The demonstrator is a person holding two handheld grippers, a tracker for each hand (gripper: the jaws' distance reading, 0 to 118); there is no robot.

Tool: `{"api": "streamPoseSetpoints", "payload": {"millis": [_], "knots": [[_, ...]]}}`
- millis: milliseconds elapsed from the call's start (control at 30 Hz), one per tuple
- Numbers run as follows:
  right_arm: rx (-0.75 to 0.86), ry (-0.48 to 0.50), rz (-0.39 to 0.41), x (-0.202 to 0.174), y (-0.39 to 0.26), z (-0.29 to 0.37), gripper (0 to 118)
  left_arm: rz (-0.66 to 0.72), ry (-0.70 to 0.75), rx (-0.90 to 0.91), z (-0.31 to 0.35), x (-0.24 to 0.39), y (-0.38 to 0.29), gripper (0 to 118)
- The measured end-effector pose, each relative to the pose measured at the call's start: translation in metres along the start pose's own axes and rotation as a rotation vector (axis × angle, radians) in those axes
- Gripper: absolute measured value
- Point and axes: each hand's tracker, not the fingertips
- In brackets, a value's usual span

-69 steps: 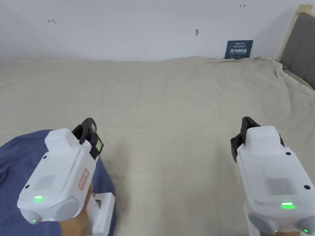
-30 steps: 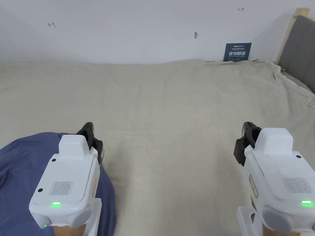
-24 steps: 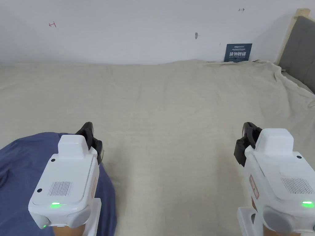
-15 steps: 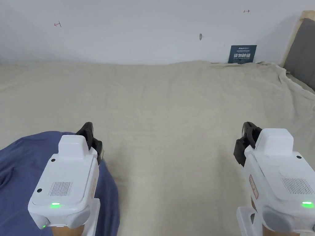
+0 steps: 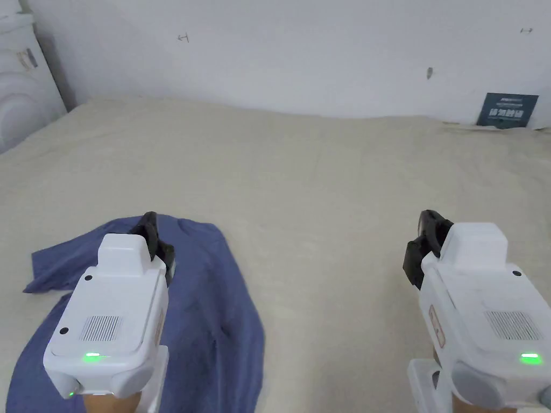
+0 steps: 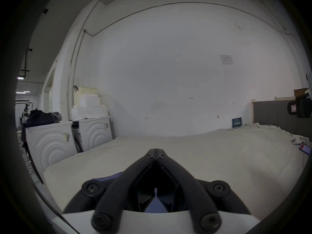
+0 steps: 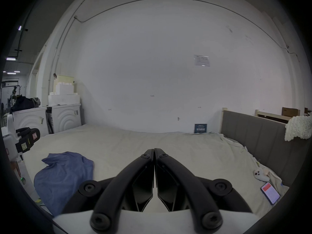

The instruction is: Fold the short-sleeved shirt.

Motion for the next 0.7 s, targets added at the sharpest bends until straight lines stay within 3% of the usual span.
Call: {"api": "streamPoseSetpoints", "payload": {"millis": [433,700], "knots": [[0.012,0.259,0.014,-0.119,0.009,-0.016,1,-0.022,0.278,-0.038,0.043,-0.124,-0.009,0],[0.011,0.340,0.012,-0.156,0.005,-0.012,1,-0.028,0.358,-0.063,0.069,-0.156,-0.015,0]]}}
